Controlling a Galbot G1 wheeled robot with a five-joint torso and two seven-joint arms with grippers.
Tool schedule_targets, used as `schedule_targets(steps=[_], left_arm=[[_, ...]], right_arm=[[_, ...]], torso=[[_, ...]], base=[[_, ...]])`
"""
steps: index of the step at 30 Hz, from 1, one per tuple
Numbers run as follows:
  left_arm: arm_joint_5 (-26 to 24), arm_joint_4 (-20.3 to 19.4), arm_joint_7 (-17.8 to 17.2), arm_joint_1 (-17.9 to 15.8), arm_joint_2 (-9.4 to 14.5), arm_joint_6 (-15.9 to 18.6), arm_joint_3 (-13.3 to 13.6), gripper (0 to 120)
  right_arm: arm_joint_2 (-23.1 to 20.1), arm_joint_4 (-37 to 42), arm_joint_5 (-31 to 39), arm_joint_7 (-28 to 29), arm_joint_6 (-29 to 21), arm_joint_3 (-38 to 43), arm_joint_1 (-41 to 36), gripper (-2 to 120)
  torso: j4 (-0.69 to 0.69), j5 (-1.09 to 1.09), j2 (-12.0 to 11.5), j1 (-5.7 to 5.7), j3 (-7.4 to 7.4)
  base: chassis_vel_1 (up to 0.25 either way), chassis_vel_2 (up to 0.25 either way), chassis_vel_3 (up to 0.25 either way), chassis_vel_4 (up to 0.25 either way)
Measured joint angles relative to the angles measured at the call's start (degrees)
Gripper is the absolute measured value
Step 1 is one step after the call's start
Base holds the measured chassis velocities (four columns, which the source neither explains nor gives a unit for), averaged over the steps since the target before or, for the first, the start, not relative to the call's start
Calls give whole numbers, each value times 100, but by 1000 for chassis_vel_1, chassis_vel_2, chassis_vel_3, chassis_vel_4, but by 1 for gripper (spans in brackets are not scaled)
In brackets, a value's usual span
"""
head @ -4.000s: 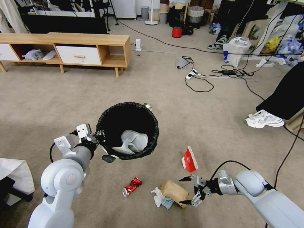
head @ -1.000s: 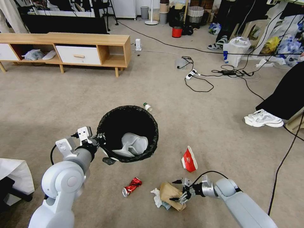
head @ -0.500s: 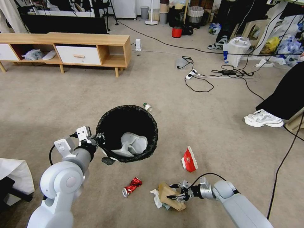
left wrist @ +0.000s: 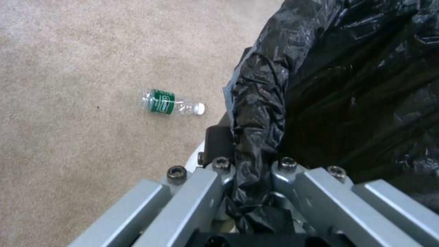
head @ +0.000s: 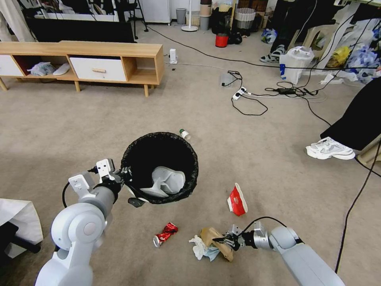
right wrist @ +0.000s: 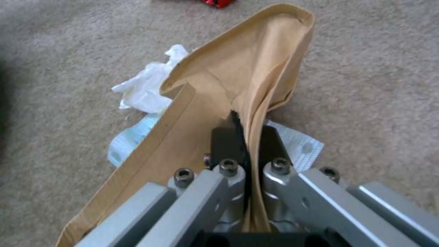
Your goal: Pick up the trash bin and place the garbage on the floor into it.
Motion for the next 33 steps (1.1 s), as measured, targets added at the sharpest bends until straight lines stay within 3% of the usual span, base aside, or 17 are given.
schedule_targets(steps=[11,20,33], left_arm=[[-3,-1,3,-9,9,-2,-7,2],[-28,-3,3,-30,8,-3,-4,2],[-131,44,-170,-47,85,6,102,2]], right_arm=[[-102,100,6,20,23,234,15,0],[-573,682,0,146,48,589,-29,0],[-1509,2157,459,226,-89,1558,-532,0]], torso=[[0,1,0,0,0],[0,1,0,0,0],[-1,1,0,0,0]], base=[[0,0,0,0],[0,0,0,0],[0,0,0,0]])
